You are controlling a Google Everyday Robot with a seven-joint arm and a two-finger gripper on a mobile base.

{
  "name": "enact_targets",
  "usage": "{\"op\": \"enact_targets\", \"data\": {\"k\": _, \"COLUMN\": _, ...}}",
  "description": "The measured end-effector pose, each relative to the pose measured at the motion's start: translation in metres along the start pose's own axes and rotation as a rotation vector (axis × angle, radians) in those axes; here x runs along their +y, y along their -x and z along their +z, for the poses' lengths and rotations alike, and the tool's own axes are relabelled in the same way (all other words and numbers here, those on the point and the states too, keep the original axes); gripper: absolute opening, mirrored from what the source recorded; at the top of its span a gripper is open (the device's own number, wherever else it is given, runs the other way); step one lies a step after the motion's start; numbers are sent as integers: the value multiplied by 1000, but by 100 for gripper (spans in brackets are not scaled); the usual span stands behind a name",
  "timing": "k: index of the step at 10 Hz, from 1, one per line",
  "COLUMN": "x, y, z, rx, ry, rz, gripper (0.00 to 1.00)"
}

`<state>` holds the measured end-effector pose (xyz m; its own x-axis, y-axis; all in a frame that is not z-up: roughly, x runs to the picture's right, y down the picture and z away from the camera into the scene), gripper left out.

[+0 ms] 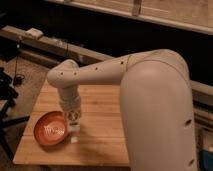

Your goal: Place the bottle in the ceramic bowl

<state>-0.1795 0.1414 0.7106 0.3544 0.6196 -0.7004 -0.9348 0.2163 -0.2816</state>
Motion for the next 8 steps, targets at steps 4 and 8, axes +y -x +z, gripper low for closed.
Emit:
{"op": "enact_targets", "data": {"k": 4, "x": 47, "y": 11, "z": 4, "rx": 36, "ry": 45, "rz": -171, "gripper": 2}}
{"op": "enact_targets", "data": {"k": 8, "x": 63, "y": 29, "z": 20, "rx": 58, "ry": 84, "rz": -221, "gripper": 38}}
